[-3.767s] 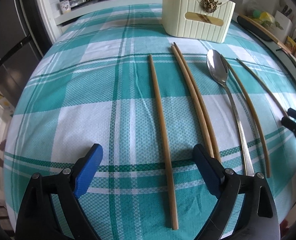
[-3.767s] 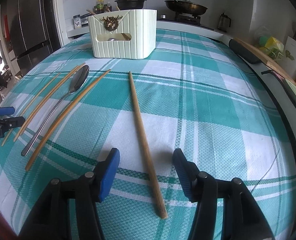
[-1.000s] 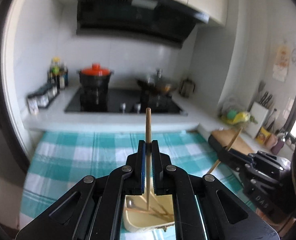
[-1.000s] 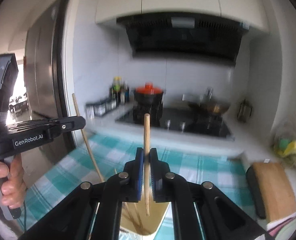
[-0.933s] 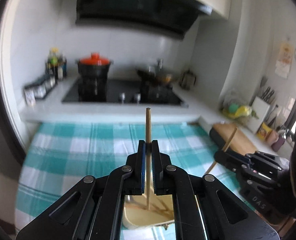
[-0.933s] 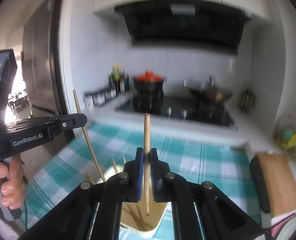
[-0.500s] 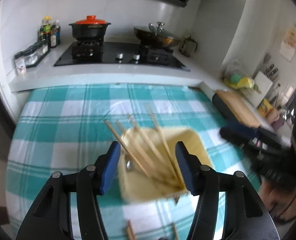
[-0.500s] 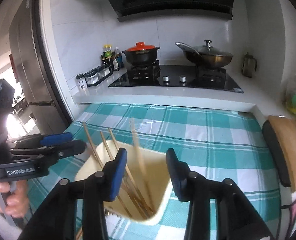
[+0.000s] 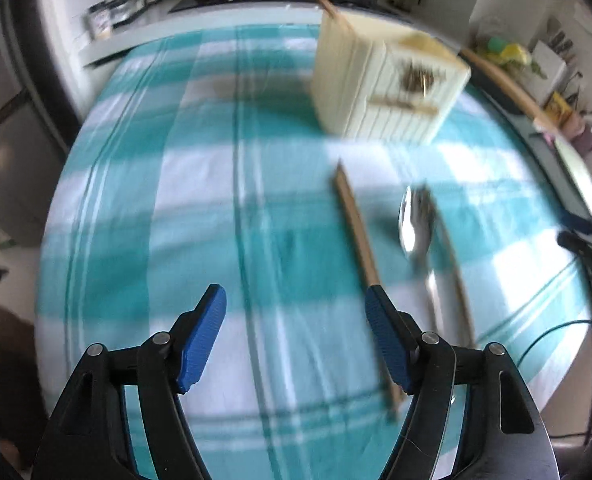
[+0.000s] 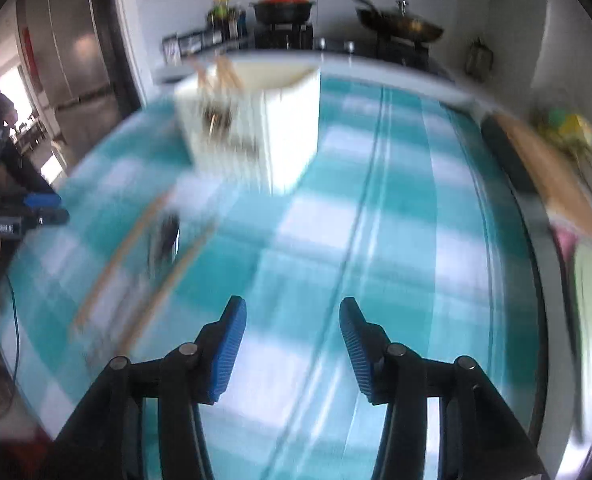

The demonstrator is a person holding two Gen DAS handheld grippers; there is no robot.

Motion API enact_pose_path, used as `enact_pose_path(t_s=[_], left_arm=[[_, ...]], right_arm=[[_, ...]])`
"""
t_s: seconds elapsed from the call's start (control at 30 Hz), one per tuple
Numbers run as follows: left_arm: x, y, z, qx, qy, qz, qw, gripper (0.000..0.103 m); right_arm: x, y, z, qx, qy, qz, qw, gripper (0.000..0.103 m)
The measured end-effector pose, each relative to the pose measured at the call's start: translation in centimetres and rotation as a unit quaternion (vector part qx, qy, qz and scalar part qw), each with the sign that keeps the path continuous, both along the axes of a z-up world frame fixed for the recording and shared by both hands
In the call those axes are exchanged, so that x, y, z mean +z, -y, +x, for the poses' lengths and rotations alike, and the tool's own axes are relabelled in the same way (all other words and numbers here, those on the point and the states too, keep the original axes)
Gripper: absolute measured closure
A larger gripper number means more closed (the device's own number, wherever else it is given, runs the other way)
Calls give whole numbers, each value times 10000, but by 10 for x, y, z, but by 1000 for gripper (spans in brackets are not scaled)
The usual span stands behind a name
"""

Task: Organize utensils
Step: 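Withdraw both open tools back over the remaining utensils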

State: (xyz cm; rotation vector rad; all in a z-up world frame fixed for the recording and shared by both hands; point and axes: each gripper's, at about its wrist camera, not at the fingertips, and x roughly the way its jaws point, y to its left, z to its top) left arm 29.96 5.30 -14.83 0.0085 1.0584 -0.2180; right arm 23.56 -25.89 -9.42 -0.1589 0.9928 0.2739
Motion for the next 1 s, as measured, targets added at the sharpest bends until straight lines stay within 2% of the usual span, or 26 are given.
enact_pose_path(t_s=[0.07,0.13,0.2,0.27,0.53,0.67,0.8,1.0], left_arm=[[-13,1,-17,131,51,-120,9998,26],[-24,5,-24,243,45,-302,9992,26],[-29,12,-25,293,98,-232,9993,26],[-30,18,-24,244,204,-145,9994,25],[-41,32,-6,269,278,37,9992,25],[-48,38,0,235,229,85,9994,25],[-50,42,3,178,305,181,9992,21],[-52,38,8,235,317,118,9992,18]], right_arm=[[-14,-4,-28,-24,-5,-57,10000,53],[-23,-13,-48,-57,-30,89,9999,53],[-28,-23,-57,-41,-3,320,9995,53],[-27,-37,-59,20,90,525,9986,53],[-40,-76,-61,315,66,588,9977,53],[-45,-75,-63,218,19,655,9976,53],[-47,-68,-62,68,11,720,9974,53],[-50,-65,-59,-35,-39,776,9970,53]])
